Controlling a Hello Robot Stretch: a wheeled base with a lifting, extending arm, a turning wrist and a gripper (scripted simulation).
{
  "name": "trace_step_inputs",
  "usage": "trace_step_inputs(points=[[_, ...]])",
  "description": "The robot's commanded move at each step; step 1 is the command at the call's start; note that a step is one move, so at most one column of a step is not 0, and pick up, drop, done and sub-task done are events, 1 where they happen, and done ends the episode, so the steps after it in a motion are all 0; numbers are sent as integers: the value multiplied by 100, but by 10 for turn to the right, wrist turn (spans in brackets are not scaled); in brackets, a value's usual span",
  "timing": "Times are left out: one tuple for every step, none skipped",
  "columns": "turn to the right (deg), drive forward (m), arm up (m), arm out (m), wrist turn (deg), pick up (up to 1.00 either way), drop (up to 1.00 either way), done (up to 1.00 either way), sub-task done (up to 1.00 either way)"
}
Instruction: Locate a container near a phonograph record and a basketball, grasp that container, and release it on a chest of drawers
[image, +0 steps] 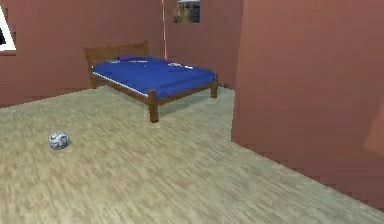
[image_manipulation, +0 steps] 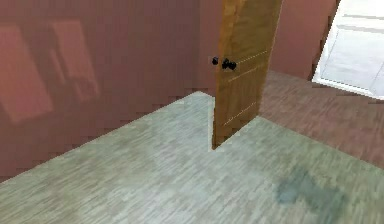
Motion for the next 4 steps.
trace_step_inputs(points=[[0,25,0,0,0,0,0,0,0],[-330,0,0,0,0,0,0,0,0],[0,10,0,0,0,0,0,0,0],[-450,0,0,0,0,0,0,0,0]])
